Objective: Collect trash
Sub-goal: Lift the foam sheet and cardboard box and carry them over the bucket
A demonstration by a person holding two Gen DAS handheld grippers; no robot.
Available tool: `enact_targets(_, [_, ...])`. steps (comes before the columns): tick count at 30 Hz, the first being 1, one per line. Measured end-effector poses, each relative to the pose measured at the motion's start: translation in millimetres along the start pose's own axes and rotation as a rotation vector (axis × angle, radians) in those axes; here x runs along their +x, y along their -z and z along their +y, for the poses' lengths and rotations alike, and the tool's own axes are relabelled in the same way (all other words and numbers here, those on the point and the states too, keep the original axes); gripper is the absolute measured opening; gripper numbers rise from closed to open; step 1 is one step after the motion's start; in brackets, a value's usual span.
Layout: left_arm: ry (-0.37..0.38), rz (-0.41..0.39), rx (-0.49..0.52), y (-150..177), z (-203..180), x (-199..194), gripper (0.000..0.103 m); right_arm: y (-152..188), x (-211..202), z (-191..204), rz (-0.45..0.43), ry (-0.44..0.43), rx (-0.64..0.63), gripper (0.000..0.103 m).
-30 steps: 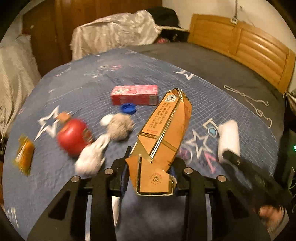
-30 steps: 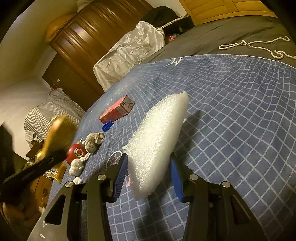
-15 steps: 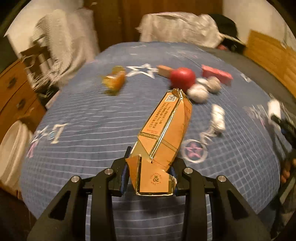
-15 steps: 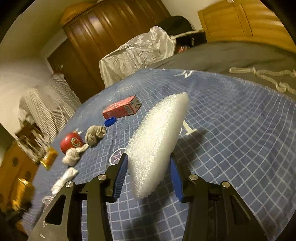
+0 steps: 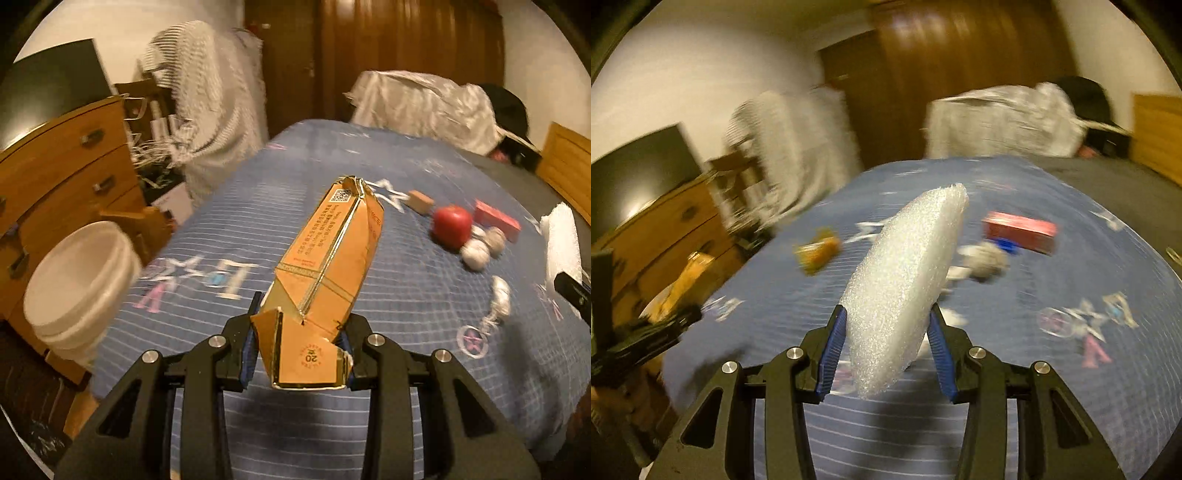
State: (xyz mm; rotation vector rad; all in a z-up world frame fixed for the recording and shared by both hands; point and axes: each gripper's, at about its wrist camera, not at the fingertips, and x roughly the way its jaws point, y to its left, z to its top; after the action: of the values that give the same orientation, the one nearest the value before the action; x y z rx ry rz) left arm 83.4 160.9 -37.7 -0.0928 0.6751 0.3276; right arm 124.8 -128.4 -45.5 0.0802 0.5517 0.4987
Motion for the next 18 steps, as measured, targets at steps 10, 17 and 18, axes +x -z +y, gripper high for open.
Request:
enact_targets(10, [-0.162, -0.03, -0.118, -5, 97, -7, 0.033, -38, 37, 148, 0.088, -0.18, -0.223, 0.046])
enact_targets(17, [-0.261, -0.055, -0.157, -9, 151, -14, 0.033, -51, 71, 248, 0.147, -0.263, -0.363, 0.046])
enact_targets(18, [-0.27, -0.059, -0.16, -9, 161, -15, 0.033, -54, 77, 261, 0.156, -0.273, -0.379, 0.046])
